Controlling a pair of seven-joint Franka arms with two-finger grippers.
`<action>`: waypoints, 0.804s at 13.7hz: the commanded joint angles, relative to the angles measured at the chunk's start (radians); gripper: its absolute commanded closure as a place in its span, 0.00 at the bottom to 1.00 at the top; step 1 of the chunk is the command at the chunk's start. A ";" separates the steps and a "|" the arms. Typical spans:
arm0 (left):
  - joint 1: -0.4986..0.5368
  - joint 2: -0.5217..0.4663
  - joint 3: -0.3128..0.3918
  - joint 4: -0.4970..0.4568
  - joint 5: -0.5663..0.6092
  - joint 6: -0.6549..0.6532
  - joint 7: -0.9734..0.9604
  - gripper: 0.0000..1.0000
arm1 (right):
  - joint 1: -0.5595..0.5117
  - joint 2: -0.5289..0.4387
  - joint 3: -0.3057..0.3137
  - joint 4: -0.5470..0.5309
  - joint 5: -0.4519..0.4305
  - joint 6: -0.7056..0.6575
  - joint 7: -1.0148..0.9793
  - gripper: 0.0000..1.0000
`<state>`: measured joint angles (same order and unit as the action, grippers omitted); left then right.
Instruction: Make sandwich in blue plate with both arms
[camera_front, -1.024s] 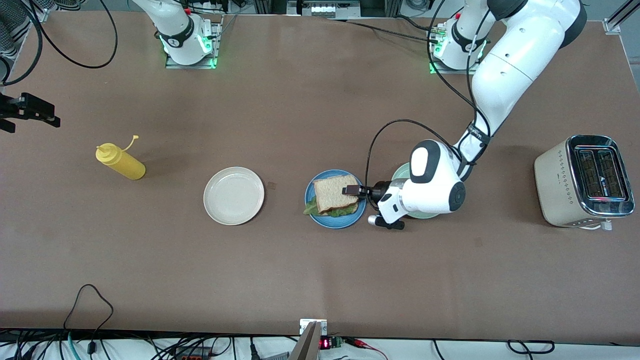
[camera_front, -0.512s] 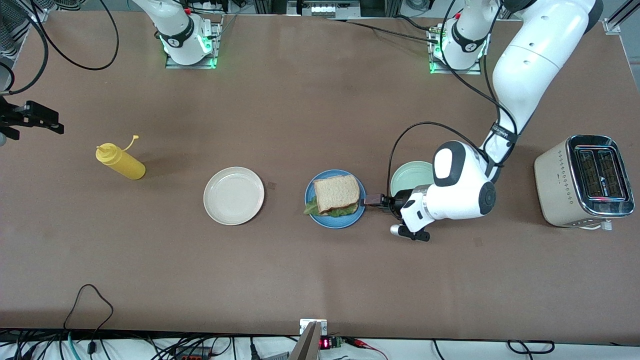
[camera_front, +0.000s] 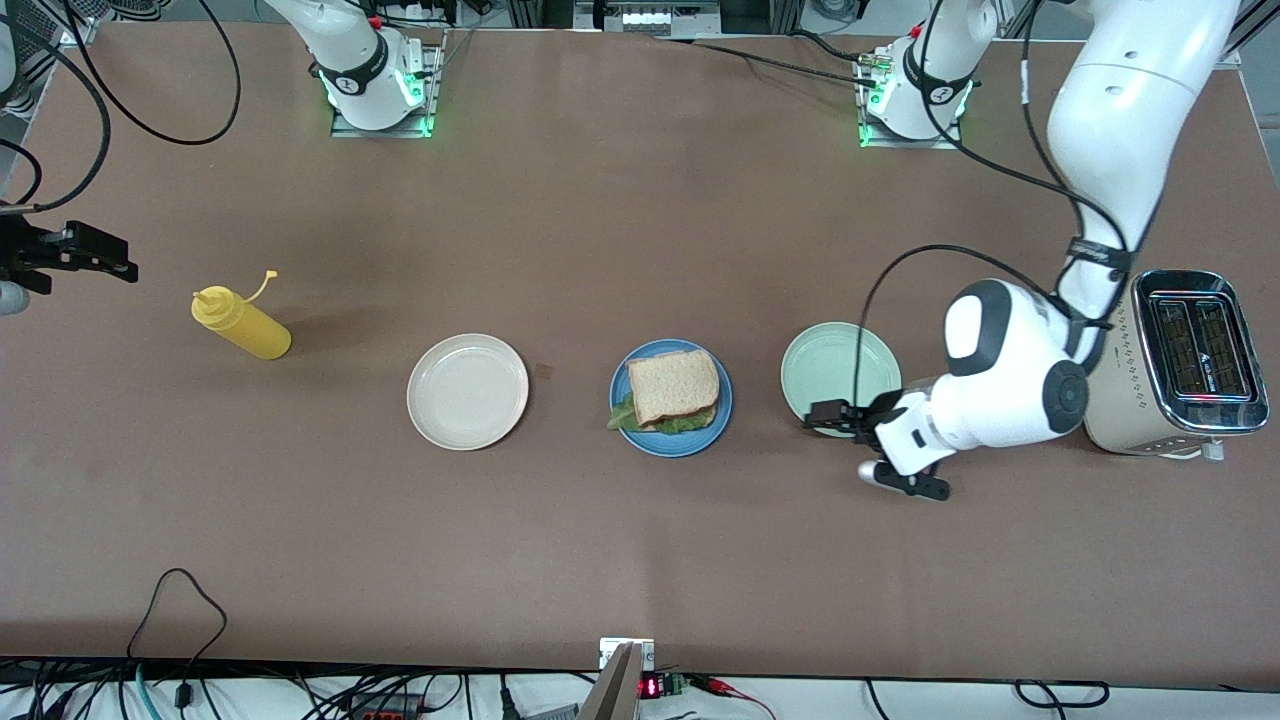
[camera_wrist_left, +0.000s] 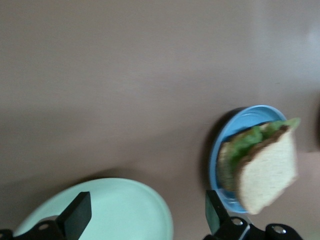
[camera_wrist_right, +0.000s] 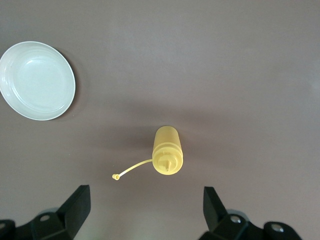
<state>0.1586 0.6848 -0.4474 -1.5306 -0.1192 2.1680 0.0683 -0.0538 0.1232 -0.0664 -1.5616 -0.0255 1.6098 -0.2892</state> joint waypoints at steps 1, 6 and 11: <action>-0.005 -0.088 0.003 -0.016 0.148 -0.055 -0.008 0.00 | -0.006 -0.005 0.005 0.026 -0.004 0.001 -0.018 0.00; -0.010 -0.186 0.033 -0.011 0.256 -0.198 -0.082 0.00 | -0.001 -0.010 0.008 0.029 -0.004 -0.010 -0.007 0.00; -0.065 -0.251 0.208 0.093 0.227 -0.283 -0.084 0.00 | -0.008 -0.014 0.005 0.025 -0.005 -0.072 -0.011 0.00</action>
<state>0.1346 0.4726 -0.3318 -1.4616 0.1151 1.9146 -0.0120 -0.0528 0.1194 -0.0654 -1.5407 -0.0255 1.5903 -0.2899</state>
